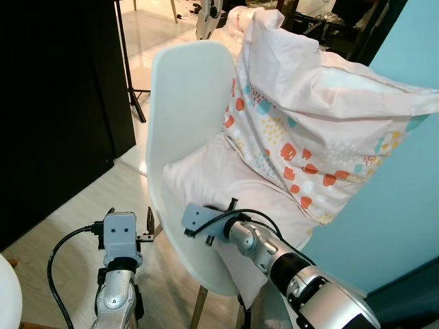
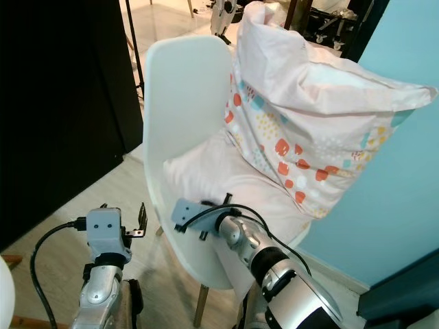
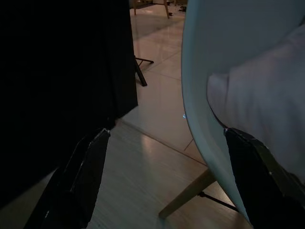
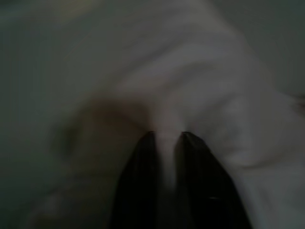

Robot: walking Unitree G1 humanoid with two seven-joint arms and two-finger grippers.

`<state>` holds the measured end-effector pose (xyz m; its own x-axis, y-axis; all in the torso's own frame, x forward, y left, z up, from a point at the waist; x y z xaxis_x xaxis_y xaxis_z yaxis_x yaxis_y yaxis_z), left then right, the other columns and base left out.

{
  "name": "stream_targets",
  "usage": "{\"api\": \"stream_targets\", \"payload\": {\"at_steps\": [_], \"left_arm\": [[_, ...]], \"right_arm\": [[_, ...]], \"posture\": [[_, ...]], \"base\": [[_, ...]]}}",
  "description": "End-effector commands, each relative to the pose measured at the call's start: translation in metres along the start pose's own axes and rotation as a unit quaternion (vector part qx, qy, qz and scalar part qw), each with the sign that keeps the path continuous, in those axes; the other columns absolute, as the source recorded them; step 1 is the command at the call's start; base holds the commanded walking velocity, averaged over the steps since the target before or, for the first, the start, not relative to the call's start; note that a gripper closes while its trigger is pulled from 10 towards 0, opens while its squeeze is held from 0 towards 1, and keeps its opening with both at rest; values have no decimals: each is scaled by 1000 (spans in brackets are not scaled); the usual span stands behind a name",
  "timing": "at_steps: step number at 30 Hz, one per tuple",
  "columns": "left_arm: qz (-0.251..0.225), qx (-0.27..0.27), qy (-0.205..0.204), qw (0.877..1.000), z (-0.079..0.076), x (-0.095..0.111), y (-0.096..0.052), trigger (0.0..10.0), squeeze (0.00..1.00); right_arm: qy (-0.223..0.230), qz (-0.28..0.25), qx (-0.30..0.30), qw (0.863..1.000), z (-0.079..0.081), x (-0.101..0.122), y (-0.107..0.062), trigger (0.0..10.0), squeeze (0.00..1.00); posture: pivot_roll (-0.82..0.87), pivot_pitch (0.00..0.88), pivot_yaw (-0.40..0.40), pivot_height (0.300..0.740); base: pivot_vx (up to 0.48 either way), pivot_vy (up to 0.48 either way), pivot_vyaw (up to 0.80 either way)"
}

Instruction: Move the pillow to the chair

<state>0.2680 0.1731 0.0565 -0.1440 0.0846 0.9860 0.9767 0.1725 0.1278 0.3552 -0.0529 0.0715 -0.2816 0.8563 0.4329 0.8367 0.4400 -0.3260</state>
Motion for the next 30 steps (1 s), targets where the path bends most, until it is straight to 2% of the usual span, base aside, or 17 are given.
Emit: {"api": "stream_targets", "payload": {"at_steps": [1,3,4,5,6,7,9,15,17,19,20,24,26,27,28,29,30], "left_arm": [[17,-2,6,1000,0,-6,-4,10000,0],[18,-2,6,1000,0,-6,-5,10000,0],[18,-2,6,1000,0,-6,-5,10000,0],[20,-3,7,1000,0,-7,-4,10000,0],[21,-4,7,1000,0,-7,-4,10000,0],[21,-4,7,1000,0,-7,-4,10000,0],[21,-6,7,1000,-1,-7,-3,10000,0],[20,-7,6,1000,-2,-6,-2,10000,0],[21,-6,5,1000,-3,-6,-3,10000,0],[22,-5,5,1000,-3,-7,-3,10000,0],[22,-5,5,1000,-3,-7,-3,10000,0],[23,-3,5,1000,-4,-8,-4,10000,0],[23,0,5,1000,-3,-8,-4,10000,0],[24,4,8,1000,-2,-9,-4,10000,0],[24,8,11,1000,-1,-9,-4,10000,0],[24,8,11,1000,-1,-9,-4,10000,0],[26,12,16,999,1,-10,-4,10000,0]], "right_arm": [[86,11,-39,995,-15,-11,-2,10000,1000],[213,-40,-51,975,-26,0,-2,10000,1000],[213,-40,-51,975,-26,0,-2,10000,1000],[300,-104,-26,948,-30,16,-1,10000,1000],[318,-126,-12,940,-31,22,-1,10000,1000],[318,-126,-12,940,-31,22,-1,10000,1000],[345,-156,11,925,-30,31,-1,10000,1000],[380,-212,63,898,-23,48,-3,10000,1000],[400,-256,102,874,-20,61,-7,10000,1000],[440,-303,140,834,-20,74,-12,10000,1000],[452,-319,148,820,-22,78,-13,10000,1000],[485,-344,153,790,-28,84,-16,10000,1000],[486,-338,148,793,-30,84,-14,10000,1000],[454,-308,154,822,-22,80,-10,10000,1000],[426,-286,163,843,-16,77,-8,10000,1000],[426,-286,163,843,-16,77,-8,10000,1000],[391,-257,173,867,-8,72,-7,10000,1000]], "posture": [[36,137,-160,553],[32,136,-156,553],[32,136,-156,553],[28,135,-152,553],[27,134,-152,553],[27,134,-152,553],[27,134,-152,553],[27,136,-158,553],[26,136,-158,553],[26,136,-163,553],[26,136,-163,553],[32,131,-174,553],[34,128,-177,553],[34,125,-179,553],[34,125,-179,553],[34,125,-179,553],[35,123,-178,553]], "base": [[0,0,0],[0,0,0],[0,0,0],[0,0,0],[0,0,0],[0,0,0],[0,0,0],[0,0,0],[0,0,0],[0,0,0],[0,0,0],[0,0,0],[0,0,0],[0,0,0],[0,0,0],[0,0,0],[0,0,0]]}}
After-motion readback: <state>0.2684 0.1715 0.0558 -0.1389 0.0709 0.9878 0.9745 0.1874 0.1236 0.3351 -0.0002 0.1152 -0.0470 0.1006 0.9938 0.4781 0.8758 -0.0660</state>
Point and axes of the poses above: a point about 5 cm out from each wrist's last joint towards the gripper, its own y axis pointing out of the wrist towards the gripper, its own x axis along the axis of the wrist's last joint, z = x × y, the point moved 1 cm from there along y, pointing out of the wrist towards the gripper, and after that the axes turned 11 degrees about -y, right-handed, at the moved point
